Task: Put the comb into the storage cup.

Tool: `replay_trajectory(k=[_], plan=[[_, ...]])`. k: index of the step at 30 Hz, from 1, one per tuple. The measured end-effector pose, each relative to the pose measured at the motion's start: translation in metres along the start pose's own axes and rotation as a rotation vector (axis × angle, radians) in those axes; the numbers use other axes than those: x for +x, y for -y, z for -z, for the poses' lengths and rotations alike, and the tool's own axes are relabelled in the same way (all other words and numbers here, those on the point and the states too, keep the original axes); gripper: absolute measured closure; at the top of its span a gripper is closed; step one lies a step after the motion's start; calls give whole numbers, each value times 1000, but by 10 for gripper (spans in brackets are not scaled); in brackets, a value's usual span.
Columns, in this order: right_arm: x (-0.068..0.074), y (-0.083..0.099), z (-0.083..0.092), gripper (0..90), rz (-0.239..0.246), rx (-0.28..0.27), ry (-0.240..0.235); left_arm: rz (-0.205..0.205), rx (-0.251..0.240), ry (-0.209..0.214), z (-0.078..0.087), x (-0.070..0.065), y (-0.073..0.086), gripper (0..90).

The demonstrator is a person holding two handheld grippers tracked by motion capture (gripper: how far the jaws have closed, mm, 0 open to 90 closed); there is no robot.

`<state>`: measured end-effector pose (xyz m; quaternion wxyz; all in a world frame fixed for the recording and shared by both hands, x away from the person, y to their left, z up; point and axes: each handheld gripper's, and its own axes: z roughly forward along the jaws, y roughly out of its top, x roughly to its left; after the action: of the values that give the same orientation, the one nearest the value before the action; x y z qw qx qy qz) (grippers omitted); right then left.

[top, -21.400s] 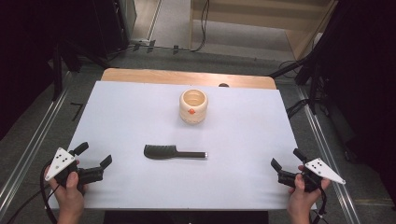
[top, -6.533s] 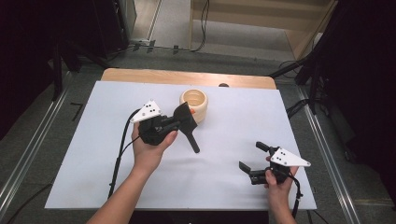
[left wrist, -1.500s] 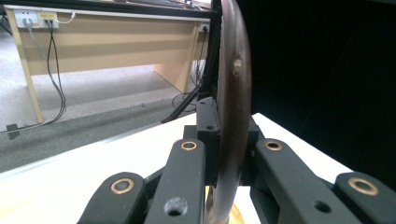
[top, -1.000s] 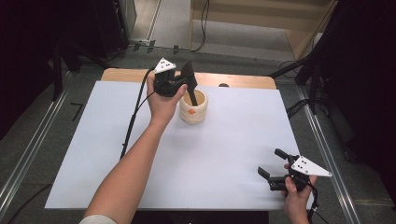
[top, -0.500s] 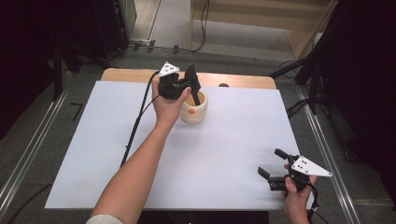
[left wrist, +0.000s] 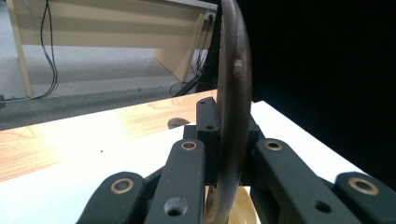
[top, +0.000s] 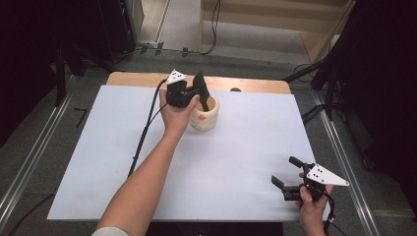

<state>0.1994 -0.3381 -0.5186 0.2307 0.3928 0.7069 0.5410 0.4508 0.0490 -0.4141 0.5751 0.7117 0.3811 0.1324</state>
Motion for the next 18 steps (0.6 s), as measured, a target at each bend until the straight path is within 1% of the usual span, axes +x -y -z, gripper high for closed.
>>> replay_trajectory(k=[2,5,10,12,14,15,18], plan=[[0,0,0,0,0,-1,1,7,-3,2,-1,0,1,852],[0,0,0,0,0,1,3,11,-6,-7,0,0,2,851],[0,0,0,0,1,-1,2,24,-7,-12,2,4,3,846],[0,0,0,0,1,-1,3,39,-1,-1,2,7,3,841],[0,0,0,0,1,-1,3,31,9,-32,3,8,4,785],[0,0,0,0,1,-1,3,33,10,-33,3,9,4,762],[0,0,0,0,1,-1,3,32,19,-60,5,12,7,672]])
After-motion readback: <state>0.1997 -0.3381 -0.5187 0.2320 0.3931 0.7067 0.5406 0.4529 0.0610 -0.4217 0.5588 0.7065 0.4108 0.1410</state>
